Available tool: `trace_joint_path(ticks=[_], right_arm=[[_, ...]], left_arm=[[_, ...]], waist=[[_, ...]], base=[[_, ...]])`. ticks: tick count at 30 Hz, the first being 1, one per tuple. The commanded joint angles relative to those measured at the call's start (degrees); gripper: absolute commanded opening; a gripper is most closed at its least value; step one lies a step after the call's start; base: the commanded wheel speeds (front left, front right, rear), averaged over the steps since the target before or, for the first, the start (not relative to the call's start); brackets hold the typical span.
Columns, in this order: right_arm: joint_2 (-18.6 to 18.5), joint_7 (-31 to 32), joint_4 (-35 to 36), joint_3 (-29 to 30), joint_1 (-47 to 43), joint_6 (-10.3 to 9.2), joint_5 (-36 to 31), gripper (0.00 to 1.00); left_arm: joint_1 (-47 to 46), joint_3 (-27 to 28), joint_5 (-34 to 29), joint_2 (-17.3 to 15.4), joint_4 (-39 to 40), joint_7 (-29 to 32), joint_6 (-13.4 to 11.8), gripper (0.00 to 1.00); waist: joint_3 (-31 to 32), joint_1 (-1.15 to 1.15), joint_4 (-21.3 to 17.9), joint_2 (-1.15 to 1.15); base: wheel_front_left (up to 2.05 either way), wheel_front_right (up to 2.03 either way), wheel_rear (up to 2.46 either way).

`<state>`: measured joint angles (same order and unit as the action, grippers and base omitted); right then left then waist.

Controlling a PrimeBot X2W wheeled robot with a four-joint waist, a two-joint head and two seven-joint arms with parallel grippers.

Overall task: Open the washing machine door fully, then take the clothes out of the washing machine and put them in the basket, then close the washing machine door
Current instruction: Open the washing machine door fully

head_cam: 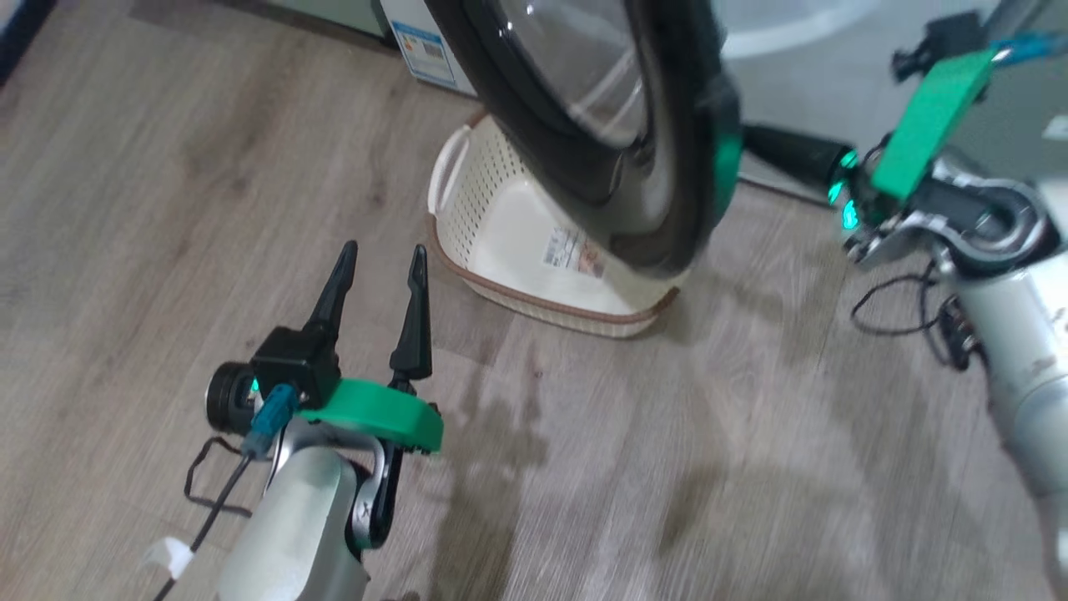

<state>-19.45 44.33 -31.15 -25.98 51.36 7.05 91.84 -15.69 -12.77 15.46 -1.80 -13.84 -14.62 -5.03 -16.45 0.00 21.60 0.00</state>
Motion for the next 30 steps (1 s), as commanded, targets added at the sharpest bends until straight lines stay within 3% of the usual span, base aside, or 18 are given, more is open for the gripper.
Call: trace_joint_path(ticks=[1, 15, 23, 30], right_arm=[[1.68, 0.64, 2.44, -0.59, -1.06, 0.44, 0.73, 0.0], [9.68, -0.57, 2.4, -1.21, -8.13, 0.44, 0.02, 0.0], [12.28, -1.36, 1.87, -1.44, -9.4, 0.44, -0.88, 0.0], [15.08, -1.41, 0.73, -3.05, -8.9, 0.44, -0.89, 0.0]], left_arm=[[-0.1, 2.27, -0.8, -1.08, 1.51, -0.38, 0.26, 1.0], [2.71, 3.29, -1.51, -1.08, 0.41, -0.38, 1.06, 1.0], [2.62, 3.3, -0.71, -1.08, 0.19, -0.38, 0.25, 1.0], [2.47, 4.86, -0.58, -1.08, 1.08, -0.38, -0.47, 1.0]], waist=[[1.77, 0.0, 1.11, 0.0], [6.25, 0.0, 5.63, 0.0], [6.93, 0.0, 9.76, 0.0], [6.55, 0.0, 10.38, 0.0]], base=[[0.0, 0.0, 0.0], [0.0, 0.0, 0.0], [0.0, 0.0, 0.0], [0.0, 0.0, 0.0]])
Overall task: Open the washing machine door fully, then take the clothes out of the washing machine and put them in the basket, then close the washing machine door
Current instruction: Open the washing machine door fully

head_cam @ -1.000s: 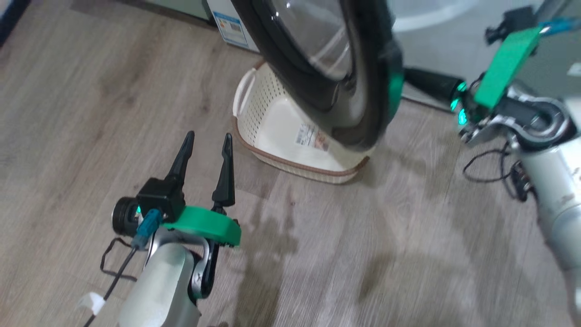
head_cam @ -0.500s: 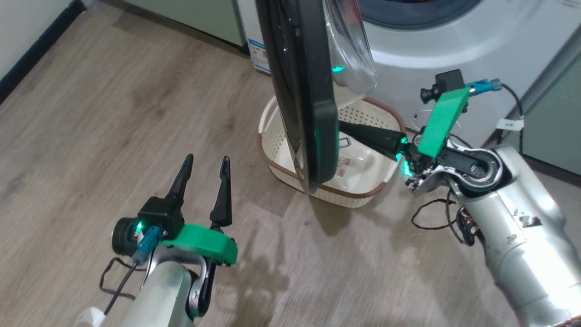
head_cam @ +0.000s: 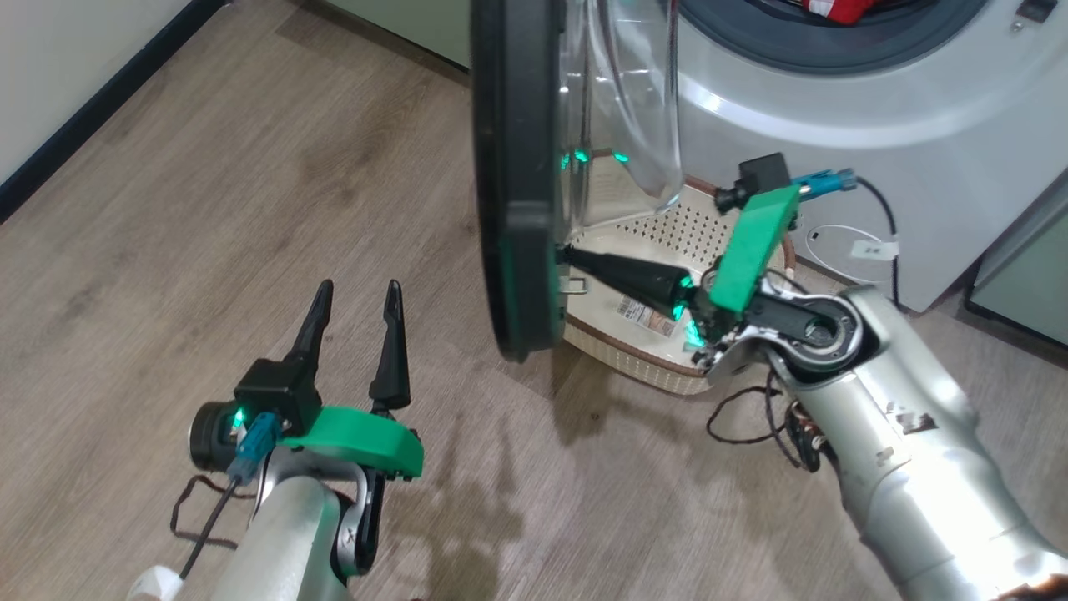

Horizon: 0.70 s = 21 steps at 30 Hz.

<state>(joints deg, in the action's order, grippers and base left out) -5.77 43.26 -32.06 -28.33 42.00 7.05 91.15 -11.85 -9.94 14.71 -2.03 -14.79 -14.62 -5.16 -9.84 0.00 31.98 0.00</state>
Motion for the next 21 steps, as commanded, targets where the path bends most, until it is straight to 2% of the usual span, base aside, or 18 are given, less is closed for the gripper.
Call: trace_joint_path(ticks=[1, 6, 11, 13, 14, 18, 21], right_arm=[[1.41, -0.35, 1.64, -0.7, 0.46, 0.44, -0.19, 0.0], [2.36, -2.21, 0.52, -1.63, 1.07, 0.44, -0.45, 0.0], [2.6, -7.85, -1.59, -1.16, 1.25, 0.44, -2.01, 0.01], [2.39, -9.48, -1.78, -1.01, 0.56, 0.44, -2.38, 0.5], [2.12, -10.33, -1.61, -0.78, -0.05, 0.44, -2.42, 1.0], [0.87, -15.59, 0.65, 0.23, -3.66, 0.44, -3.12, 1.0], [-0.79, -24.81, 3.26, 0.59, -7.23, 0.44, -5.79, 1.0]], left_arm=[[-1.37, 2.02, 0.17, -0.85, 2.04, -0.38, -0.33, 1.0], [-1.74, 2.31, 0.28, -0.85, 2.42, -0.38, -0.54, 1.0], [-1.89, 2.65, 0.17, -0.85, 1.94, -0.38, -0.53, 1.0], [-1.76, 3.13, -0.21, -0.85, 1.31, -0.38, -0.18, 1.0], [-1.63, 3.44, -0.54, -0.85, 0.95, -0.38, 0.1, 1.0], [-0.73, 5.97, -2.98, -0.9, -0.8, -0.38, 1.89, 1.0], [0.41, 10.45, -4.48, -1.73, -2.3, -0.38, 3.79, 1.0]], waist=[[-0.06, 0.0, 0.01, 0.0], [-0.12, 0.0, 0.1, 0.0], [0.94, 0.0, -0.14, 0.0], [1.97, 0.0, -0.41, 0.0], [2.74, 0.0, -0.61, 0.0], [6.0, 0.0, -2.47, 0.0], [8.53, 0.0, -6.27, 0.0]], base=[[0.0, 0.0, 0.0], [0.0, 0.0, 0.0], [0.0, 0.0, 0.0], [0.0, 0.0, 0.0], [0.0, 0.0, 0.0], [0.0, 0.0, 0.0], [0.0, 0.0, 0.0]])
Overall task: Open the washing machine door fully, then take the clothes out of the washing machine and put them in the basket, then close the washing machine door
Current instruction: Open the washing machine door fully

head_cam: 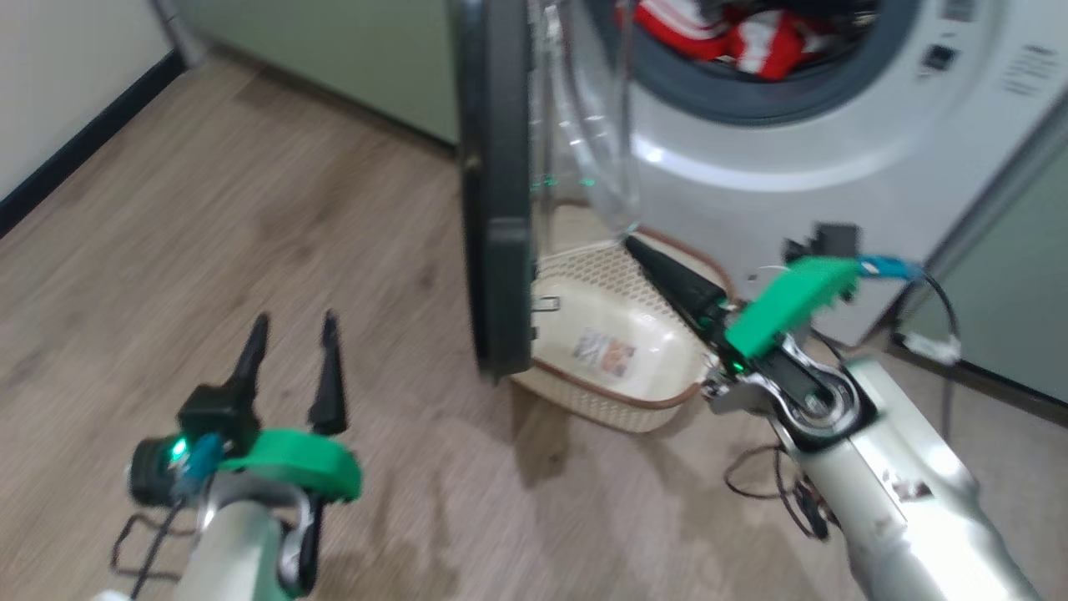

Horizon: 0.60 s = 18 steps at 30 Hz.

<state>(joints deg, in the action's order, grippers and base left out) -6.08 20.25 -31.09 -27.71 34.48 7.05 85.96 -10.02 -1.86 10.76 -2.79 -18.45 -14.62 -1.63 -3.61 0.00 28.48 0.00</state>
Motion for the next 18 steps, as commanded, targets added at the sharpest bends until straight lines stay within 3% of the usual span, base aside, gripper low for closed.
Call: trace_joint_path(ticks=[1, 8, 13, 16, 18], right_arm=[[-0.93, -4.33, 2.63, 0.06, -0.6, 0.44, -1.1, 1.0], [-6.63, -20.02, 4.64, -1.75, -4.6, 0.44, -4.73, 1.0], [-12.23, -31.12, 4.45, -6.57, -5.92, 0.44, -9.5, 1.0], [-15.16, -34.75, 3.68, -9.62, -6.0, 0.44, -13.95, 1.0], [-16.35, -35.17, 3.51, -8.2, -6.06, 0.44, -18.0, 1.0]], left_arm=[[-1.17, 3.52, -0.77, -1.29, 1.01, -0.38, 0.62, 1.0], [0.15, 9.46, -2.43, -3.03, 0.08, -0.38, 3.09, 1.0], [1.02, 11.79, -3.53, -3.16, -0.14, -0.38, 4.22, 1.0], [1.38, 12.88, -3.99, -3.03, -0.07, -0.38, 4.63, 1.0], [1.75, 13.53, -4.28, -2.9, 0.09, -0.38, 4.82, 1.0]], waist=[[2.75, 0.0, -3.78, 0.0], [4.84, 0.0, -9.87, 0.0], [6.19, 0.0, -13.17, 0.0], [6.88, 0.0, -14.62, 0.0], [7.25, 0.0, -15.52, 0.0]], base=[[0.0, 0.0, 0.0], [0.0, 0.0, 0.0], [0.0, 0.0, 0.0], [0.0, 0.0, 0.0], [0.0, 0.0, 0.0]])
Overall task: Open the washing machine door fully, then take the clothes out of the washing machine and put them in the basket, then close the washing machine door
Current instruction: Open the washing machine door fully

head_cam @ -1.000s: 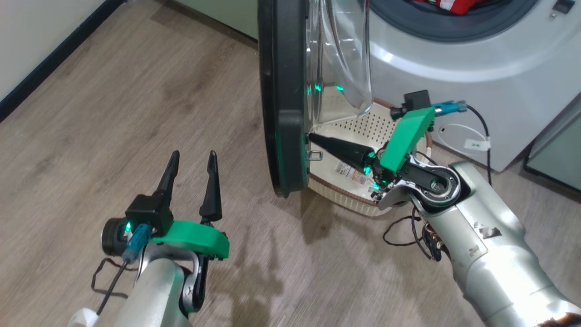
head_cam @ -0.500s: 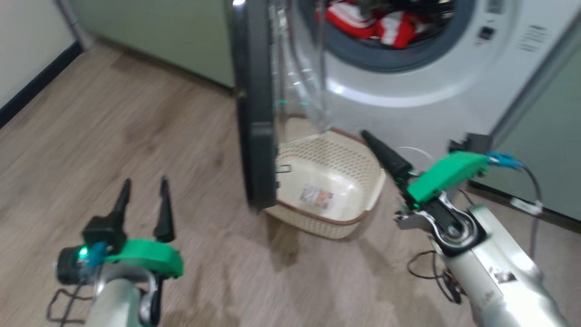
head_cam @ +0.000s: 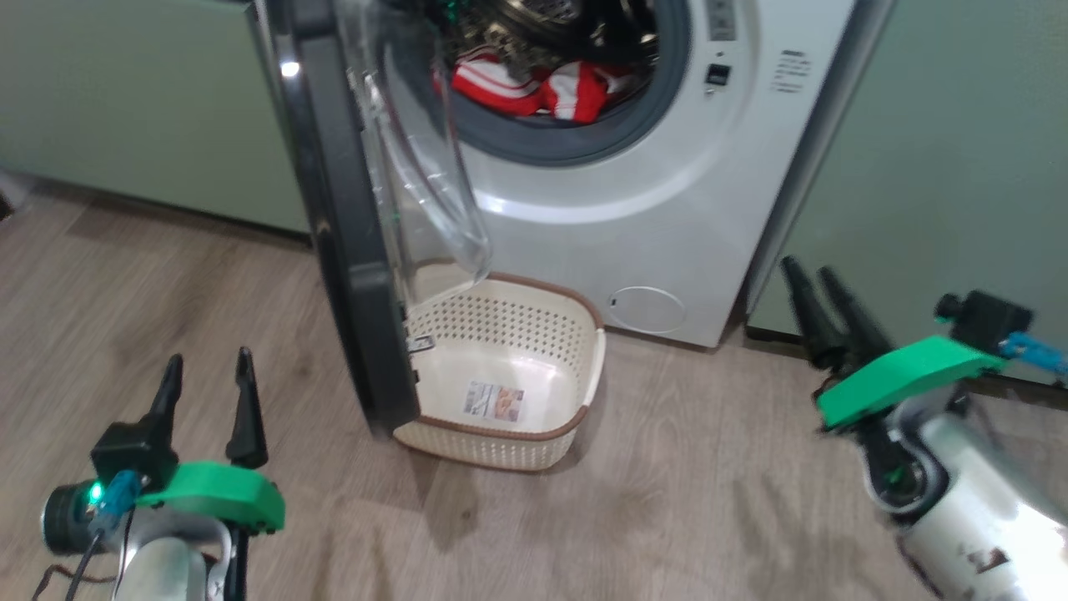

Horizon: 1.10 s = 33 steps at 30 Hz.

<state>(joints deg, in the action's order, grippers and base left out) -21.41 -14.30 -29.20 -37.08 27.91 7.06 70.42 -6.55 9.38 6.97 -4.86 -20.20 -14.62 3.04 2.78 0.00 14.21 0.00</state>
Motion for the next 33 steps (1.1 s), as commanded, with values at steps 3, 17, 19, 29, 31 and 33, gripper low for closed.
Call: trace_joint_path(ticks=[3, 17, 19, 29, 31, 33], right_arm=[[-0.78, -0.67, 3.68, 8.04, -1.68, 0.43, -11.79, 1.0], [5.04, -0.69, 12.53, 21.21, -15.85, 0.43, -44.05, 1.0], [5.39, -0.69, 12.4, 21.55, -17.18, 0.43, -46.1, 1.0], [6.7, -0.7, 11.85, 23.46, -19.72, 0.43, -49.21, 1.0], [6.77, -0.7, 11.96, 23.78, -19.85, 0.43, -49.77, 1.0], [6.95, -0.7, 12.08, 24.12, -20.03, 0.43, -50.14, 1.0]], left_arm=[[-1.54, 2.93, -0.86, -0.71, 1.69, -0.38, 0.75, 1.0], [-0.98, 4.74, -2.17, -0.16, 0.6, -0.38, 1.92, 1.0], [-0.74, 4.9, -2.3, 0.03, 0.4, -0.38, 1.97, 1.0], [-0.29, 4.98, -2.65, 0.82, 0.11, -0.38, 2.35, 1.0], [-0.4, 5.06, -2.74, 0.88, 0.06, -0.38, 2.45, 1.0], [-0.45, 5.16, -2.85, 0.93, 0.08, -0.38, 2.52, 1.0]], waist=[[1.2, 0.0, -2.17, 0.0], [1.9, 0.0, -4.06, 0.0], [1.93, 0.0, -4.1, 0.0], [1.43, 0.0, -3.62, 0.0], [1.34, 0.0, -3.42, 0.0], [1.28, 0.0, -3.29, 0.0]], base=[[0.0, 0.0, 0.0], [0.0, 0.0, 0.0], [0.0, 0.0, 0.0], [0.0, 0.0, 0.0], [0.0, 0.0, 0.0], [0.0, 0.0, 0.0]])
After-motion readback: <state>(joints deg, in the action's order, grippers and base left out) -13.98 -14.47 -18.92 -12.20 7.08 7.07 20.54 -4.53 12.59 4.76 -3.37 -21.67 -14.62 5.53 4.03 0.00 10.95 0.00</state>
